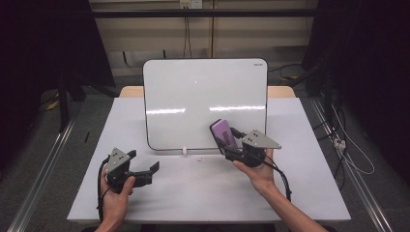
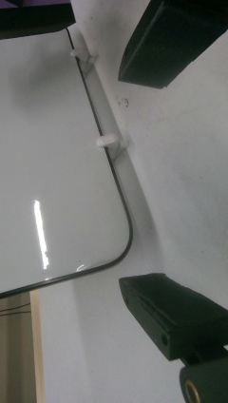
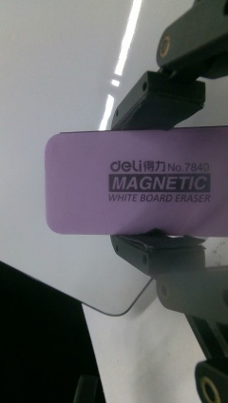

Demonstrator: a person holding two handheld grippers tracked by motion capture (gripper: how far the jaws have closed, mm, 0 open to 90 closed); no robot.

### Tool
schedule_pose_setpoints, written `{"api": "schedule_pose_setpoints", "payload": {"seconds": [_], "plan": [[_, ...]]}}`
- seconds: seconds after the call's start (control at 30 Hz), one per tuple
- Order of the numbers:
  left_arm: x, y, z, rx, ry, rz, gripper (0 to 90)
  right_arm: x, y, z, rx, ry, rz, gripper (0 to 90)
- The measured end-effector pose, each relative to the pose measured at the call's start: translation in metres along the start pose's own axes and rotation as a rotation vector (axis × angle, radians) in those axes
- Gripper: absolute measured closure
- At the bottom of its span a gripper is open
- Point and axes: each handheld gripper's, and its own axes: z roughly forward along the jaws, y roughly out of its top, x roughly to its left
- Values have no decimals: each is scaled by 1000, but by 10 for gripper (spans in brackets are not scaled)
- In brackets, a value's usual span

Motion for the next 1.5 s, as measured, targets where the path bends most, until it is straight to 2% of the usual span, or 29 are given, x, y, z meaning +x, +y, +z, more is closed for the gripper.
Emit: {"api": "schedule_pose_setpoints", "payload": {"seconds": [0.2,0.27,0.37,0.43,0.47,0.53,0.63,0.73,0.8,0.9,1.0,1.13,1.23,1.3,1.4,1.5], "plan": [[-9,3,2,-38,16,5,51,12,-4,4,-7,43,55,416],[-13,5,3,-44,7,7,53,16,-4,6,-9,54,53,416],[-18,8,5,-58,-11,-24,62,20,-4,9,-14,63,55,416],[-23,13,6,-82,-9,-34,71,23,-5,11,-21,77,82,416],[-25,16,7,-91,-13,-23,72,24,-5,11,-19,85,88,416],[-29,21,8,-122,-32,-24,71,28,-6,13,-22,102,121,416],[-33,28,12,-164,-95,-51,71,32,-5,15,-37,130,162,416],[-39,35,19,-197,-111,-101,100,35,-4,16,-49,150,207,416],[-44,40,25,-206,-127,-115,119,36,-3,16,-57,159,229,416],[-53,46,32,-223,-134,-98,141,38,-3,16,-67,164,239,416],[-62,48,37,-235,-149,-114,147,39,-4,17,-67,165,238,416],[-71,48,43,-250,-169,-97,206,43,-5,18,-62,172,226,416],[-76,49,46,-274,-180,-113,313,45,-6,19,-60,178,222,416],[-77,51,47,-264,-189,-102,357,47,-6,19,-61,175,214,416],[-79,51,52,-265,-191,-106,437,48,-6,20,-63,173,204,416],[-80,49,56,-258,-206,-131,507,50,-7,20,-64,169,198,416]]}}
